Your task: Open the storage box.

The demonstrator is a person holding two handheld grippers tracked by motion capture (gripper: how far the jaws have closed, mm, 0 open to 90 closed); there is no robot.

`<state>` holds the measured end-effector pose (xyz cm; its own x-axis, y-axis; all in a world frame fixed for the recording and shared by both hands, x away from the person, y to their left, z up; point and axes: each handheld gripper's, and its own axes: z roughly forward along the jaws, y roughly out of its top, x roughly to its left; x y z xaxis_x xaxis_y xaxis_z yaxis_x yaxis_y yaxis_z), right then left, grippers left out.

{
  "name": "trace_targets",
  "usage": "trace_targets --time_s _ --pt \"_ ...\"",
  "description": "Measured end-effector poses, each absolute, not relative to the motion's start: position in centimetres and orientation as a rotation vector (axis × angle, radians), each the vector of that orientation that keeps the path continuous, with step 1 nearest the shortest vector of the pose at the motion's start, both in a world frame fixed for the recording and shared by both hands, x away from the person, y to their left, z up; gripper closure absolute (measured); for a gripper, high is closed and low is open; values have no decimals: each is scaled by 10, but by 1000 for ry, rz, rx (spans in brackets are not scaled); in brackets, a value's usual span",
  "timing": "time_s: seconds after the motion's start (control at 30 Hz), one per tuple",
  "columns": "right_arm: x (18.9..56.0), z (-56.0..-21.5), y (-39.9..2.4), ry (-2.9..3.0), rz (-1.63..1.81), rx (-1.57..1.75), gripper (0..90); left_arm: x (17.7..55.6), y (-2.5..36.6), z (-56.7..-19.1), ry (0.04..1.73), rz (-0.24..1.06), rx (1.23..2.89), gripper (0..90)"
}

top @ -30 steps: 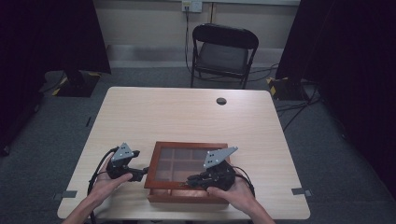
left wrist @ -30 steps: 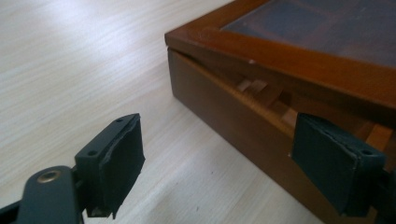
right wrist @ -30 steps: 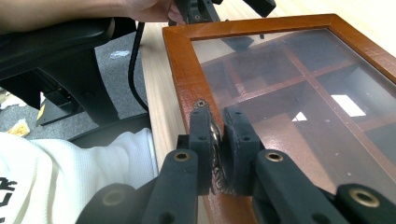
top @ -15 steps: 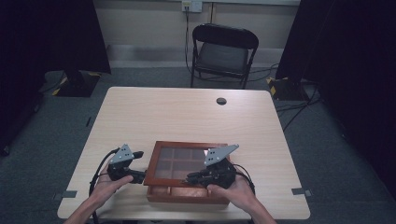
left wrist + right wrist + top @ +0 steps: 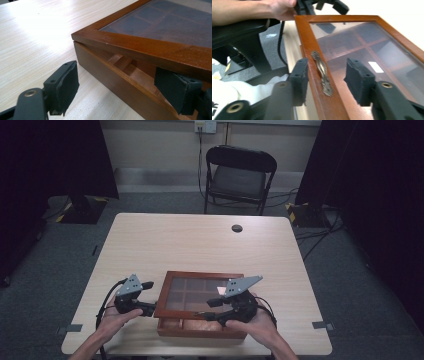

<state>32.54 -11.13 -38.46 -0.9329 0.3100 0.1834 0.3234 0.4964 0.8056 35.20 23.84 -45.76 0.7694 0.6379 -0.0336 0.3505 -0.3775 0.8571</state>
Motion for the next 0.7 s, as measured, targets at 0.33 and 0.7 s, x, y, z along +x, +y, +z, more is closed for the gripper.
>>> trace_targets --time_s 0.33,0.7 --pt "326 -381 -128 -2712 -1501 -686 326 351 239 -453 753 381 1964 198" --pt "331 -377 -143 -2686 -1538 -754 254 350 234 -441 736 358 1903 214"
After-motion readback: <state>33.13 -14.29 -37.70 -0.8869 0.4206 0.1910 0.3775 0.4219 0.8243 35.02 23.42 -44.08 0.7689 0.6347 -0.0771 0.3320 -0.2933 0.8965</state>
